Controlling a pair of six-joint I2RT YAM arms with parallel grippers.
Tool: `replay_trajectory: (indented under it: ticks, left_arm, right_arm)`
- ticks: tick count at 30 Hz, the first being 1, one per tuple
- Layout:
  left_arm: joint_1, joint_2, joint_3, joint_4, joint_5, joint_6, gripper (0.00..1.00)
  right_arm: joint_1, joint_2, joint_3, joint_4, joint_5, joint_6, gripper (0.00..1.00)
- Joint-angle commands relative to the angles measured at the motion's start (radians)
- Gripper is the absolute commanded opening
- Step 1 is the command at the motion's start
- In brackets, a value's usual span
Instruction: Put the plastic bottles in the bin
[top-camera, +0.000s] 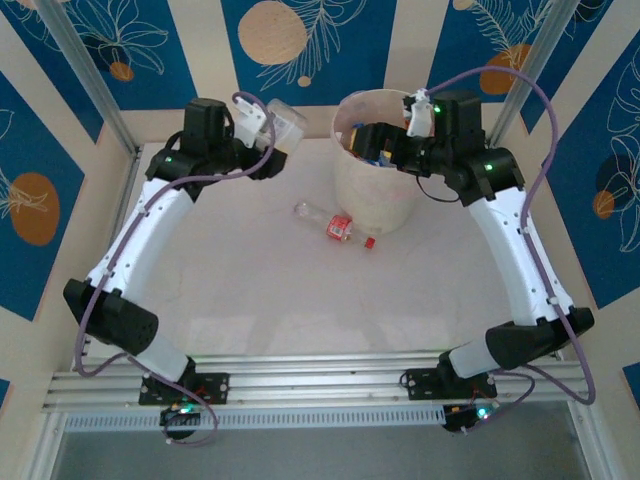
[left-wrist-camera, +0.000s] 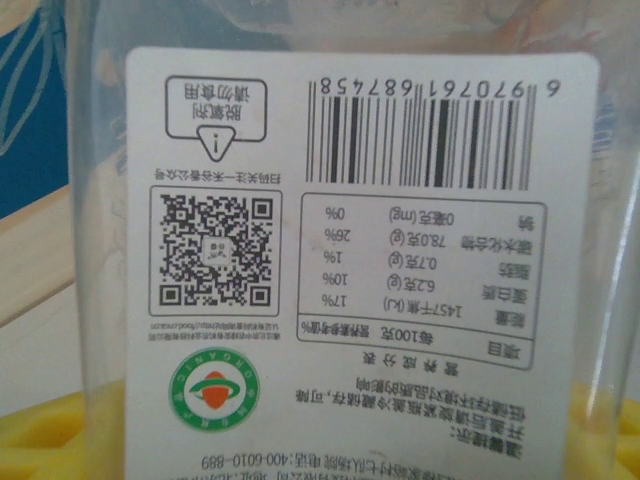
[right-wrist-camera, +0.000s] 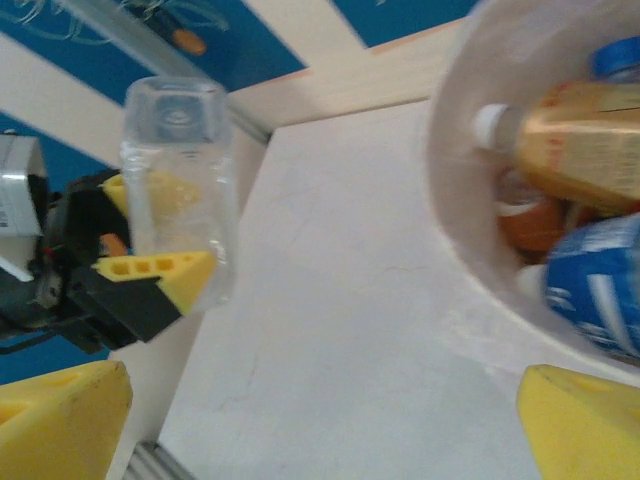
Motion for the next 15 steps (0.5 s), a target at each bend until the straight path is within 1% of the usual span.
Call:
replay_trajectory:
  ticks: [1, 5, 10, 12, 15]
  left_arm:
    - [-0.045, -0.043, -0.023, 0.064, 0.06, -0.026, 0.64]
    - [-0.096, -0.074, -0.053, 0.102, 0.063, -0.036, 0.65]
    - [-0.141, -0.093, -0.074, 0.13, 0.068, -0.046, 0.65]
    - [-0.153, -0.101, -0.081, 0.142, 0.071, -0.045, 0.65]
    - [-0.167, -0.104, -0.082, 0.146, 0.073, -0.042, 0.65]
  right_arm:
    - [0.047, 0.021, 0.046, 0.055, -0.092, 0.003, 0.99]
    - [0.098, 0.065, 0.091, 0.056, -0.075, 0.006, 0.99]
    - [0.13, 0.111, 0.122, 0.065, -0.046, 0.026, 1.0]
    - [0.135, 0.124, 0.129, 0.06, -0.021, 0.038, 0.99]
    - [0.137, 0.137, 0.13, 0.073, -0.015, 0.057, 0.96]
